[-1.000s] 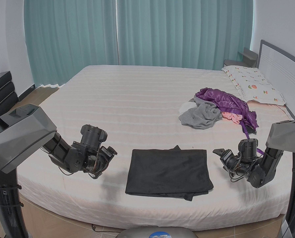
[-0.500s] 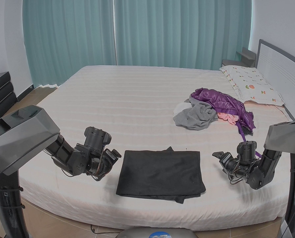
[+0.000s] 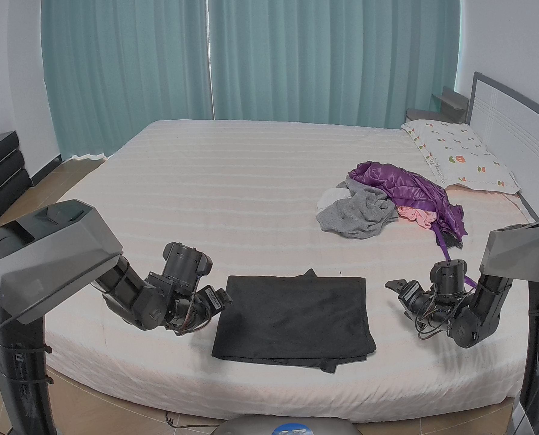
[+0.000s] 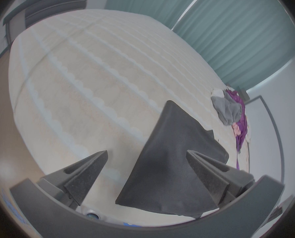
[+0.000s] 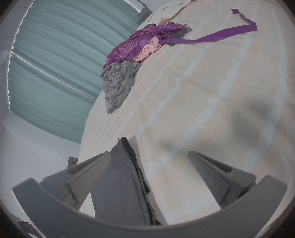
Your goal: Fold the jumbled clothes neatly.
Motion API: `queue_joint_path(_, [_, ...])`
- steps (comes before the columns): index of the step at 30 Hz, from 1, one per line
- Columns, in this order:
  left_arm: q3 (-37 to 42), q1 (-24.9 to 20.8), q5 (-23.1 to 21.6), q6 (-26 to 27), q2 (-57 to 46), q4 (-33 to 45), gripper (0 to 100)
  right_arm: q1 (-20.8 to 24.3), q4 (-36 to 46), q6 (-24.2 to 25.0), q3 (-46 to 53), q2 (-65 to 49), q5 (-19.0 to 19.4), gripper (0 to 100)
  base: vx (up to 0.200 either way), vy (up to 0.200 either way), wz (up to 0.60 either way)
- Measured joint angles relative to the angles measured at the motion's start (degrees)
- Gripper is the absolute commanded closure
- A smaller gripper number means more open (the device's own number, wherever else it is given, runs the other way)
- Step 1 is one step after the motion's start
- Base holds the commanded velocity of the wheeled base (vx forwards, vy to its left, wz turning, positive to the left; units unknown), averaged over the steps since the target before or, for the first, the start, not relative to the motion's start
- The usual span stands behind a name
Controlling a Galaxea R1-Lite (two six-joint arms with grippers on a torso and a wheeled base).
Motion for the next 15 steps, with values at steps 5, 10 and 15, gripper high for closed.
queue_joint_path(5, [-1.49, -0.77, 0.1, 5.45, 2.89, -5.24, 0, 0.05, -0.02, -0.13, 0.0, 0.18, -0.06, 0, 0.0, 0.0, 0.0])
queue_joint_path(10, [-3.96, -1.58, 0.43, 7.4, 6.18, -7.47, 0, 0.41, -1.04, -0.27, 0.06, 0.55, -0.3, 0, 0.0, 0.0, 0.0])
queue_joint_path(15, [-7.11, -2.0, 1.23, 7.64, 8.94, -7.83, 0, 0.66, -1.5, -0.32, 0.16, 1.01, -0.52, 0, 0.0, 0.0, 0.0])
